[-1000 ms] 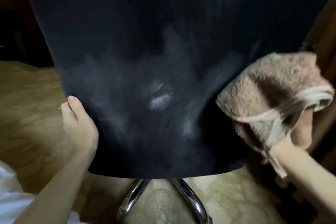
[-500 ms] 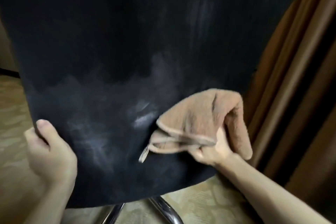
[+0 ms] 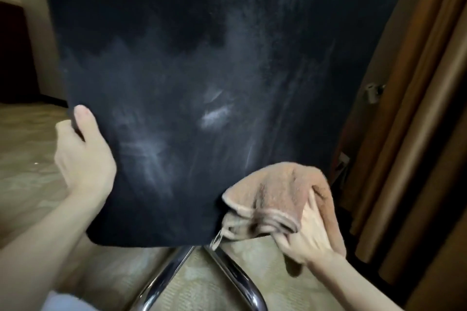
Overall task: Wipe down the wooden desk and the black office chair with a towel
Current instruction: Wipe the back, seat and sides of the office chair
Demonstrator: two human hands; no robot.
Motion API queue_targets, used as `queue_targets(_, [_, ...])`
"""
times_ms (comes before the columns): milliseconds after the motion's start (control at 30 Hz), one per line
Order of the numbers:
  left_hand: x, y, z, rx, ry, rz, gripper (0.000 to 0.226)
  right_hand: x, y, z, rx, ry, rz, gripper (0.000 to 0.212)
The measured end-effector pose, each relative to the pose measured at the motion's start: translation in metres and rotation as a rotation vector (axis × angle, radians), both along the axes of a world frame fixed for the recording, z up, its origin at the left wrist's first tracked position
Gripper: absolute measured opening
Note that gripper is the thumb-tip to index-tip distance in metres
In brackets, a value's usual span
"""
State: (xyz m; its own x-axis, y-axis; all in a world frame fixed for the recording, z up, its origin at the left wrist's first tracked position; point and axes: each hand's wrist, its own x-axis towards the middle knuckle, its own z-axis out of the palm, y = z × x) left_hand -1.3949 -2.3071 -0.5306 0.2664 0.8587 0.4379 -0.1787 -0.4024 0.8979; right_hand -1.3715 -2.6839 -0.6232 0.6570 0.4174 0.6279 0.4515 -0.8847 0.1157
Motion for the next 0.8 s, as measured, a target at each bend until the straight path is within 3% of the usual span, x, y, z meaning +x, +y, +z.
queue_targets(100, [-0.022, -0.013, 0.006, -0.018, 0.08, -0.102, 0.06, 0.004, -0.008, 0.039, 0.113, 0.162, -0.056, 0.066])
queue_targets(300, [-0.052, -0.036, 0.012, 0.004, 0.204, -0.238, 0.056, 0.012, -0.006, 0.161, 0.181, -0.107, 0.087, 0.057])
queue_targets(400, [-0.054, -0.041, 0.011, 0.058, 0.183, -0.265, 0.054, 0.012, 0.001, 0.162, 0.319, -0.166, 0.162, 0.05])
queue_targets(533, [-0.054, -0.054, 0.013, 0.129, 0.19, -0.229, 0.057, 0.027, -0.015, 0.129, 0.226, -0.115, 0.222, 0.053])
queue_targets(600, [-0.057, -0.059, 0.014, 0.13, 0.184, -0.188, 0.062, 0.043, -0.024, 0.129, 0.155, -0.221, 0.279, 0.05])
queue_targets(700, [-0.056, -0.065, 0.013, 0.138, 0.194, -0.128, 0.064, 0.08, -0.034, 0.139, 0.161, -0.538, 0.343, 0.045])
queue_targets(800, [-0.056, -0.074, 0.02, 0.139, 0.152, -0.048, 0.067, 0.104, -0.037, 0.146, 0.19, -0.658, 0.458, 0.037])
